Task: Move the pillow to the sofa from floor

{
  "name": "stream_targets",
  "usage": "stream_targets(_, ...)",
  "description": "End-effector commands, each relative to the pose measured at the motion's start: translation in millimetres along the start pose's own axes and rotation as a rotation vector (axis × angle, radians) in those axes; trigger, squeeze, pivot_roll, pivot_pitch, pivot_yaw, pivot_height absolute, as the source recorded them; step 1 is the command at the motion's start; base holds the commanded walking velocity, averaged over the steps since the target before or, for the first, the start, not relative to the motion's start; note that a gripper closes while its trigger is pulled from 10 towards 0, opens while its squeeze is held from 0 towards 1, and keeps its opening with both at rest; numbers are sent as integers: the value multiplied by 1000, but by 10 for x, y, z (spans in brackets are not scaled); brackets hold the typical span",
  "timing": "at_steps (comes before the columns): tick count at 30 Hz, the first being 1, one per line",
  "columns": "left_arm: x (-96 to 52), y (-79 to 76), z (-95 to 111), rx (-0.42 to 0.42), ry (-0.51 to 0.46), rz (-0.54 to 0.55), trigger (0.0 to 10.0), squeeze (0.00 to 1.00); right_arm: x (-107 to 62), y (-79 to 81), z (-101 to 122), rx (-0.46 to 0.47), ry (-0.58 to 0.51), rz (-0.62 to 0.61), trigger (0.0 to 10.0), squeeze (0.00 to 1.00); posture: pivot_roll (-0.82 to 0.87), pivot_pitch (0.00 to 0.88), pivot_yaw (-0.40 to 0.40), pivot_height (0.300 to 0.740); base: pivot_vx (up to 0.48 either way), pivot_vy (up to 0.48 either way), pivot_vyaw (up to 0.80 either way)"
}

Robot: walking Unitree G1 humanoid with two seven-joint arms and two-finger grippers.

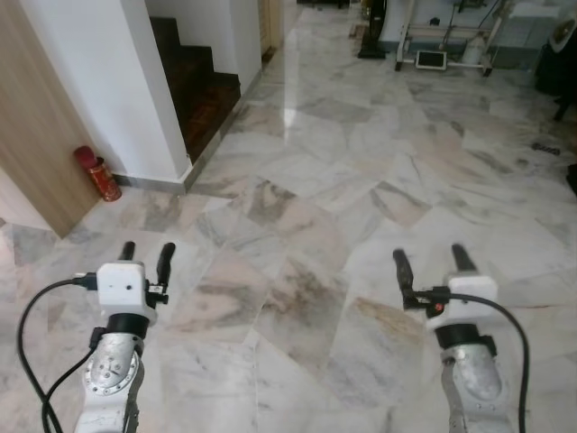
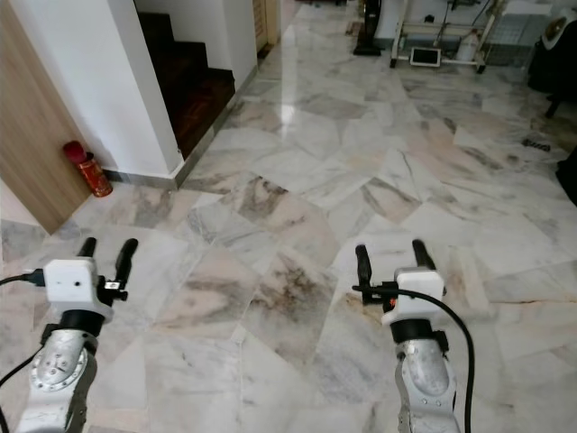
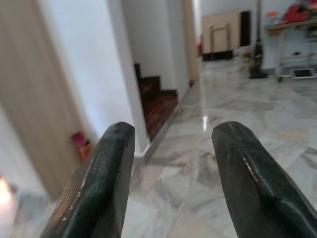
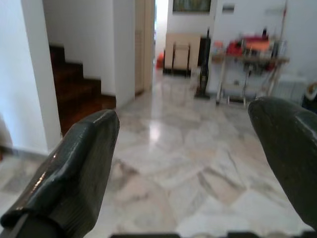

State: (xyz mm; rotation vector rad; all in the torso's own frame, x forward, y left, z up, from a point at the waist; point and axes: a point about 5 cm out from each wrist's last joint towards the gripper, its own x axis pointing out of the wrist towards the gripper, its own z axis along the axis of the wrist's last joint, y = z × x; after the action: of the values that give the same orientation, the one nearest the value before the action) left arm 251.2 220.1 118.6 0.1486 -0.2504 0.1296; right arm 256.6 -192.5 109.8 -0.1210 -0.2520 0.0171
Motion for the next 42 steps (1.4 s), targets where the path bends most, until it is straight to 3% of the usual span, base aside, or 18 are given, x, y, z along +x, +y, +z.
stream_targets(1, -69, 64, -7, -3, 41, 30, 10000, 0, -10, 4, 43, 16, 13, -12, 10000, 0, -59, 0, 32, 740, 0, 0, 0)
stream_targets(5, -221, 27, 0, -7, 78, 4, 10000, 0, -7, -13, 12, 37, 49, -37, 10000, 0, -47, 0, 24, 740, 0, 0, 0)
stream_targets(11, -286, 47, 19, -3, 122, 17, 10000, 0, 77, 28, 87, 34, 66, -5, 10000, 0, -43, 0, 12, 740, 0, 0, 0)
stream_targets(18, -256, 58, -17, -9, 143, 15, 10000, 0, 163, -30, 52, 32, 94, -30, 10000, 0, -48, 0, 8, 740, 0, 0, 0)
stream_targets(25, -154, 121, -95, -10, 170, 36, 10000, 0, 182, -70, -58, 42, 146, -42, 10000, 0, -53, 0, 7, 740, 0, 0, 800)
stream_targets(42, -58, 69, -82, -12, 156, -7, 10000, 0, 191, -65, -121, 52, 163, -40, 10000, 0, -48, 0, 18, 740, 0, 0, 800)
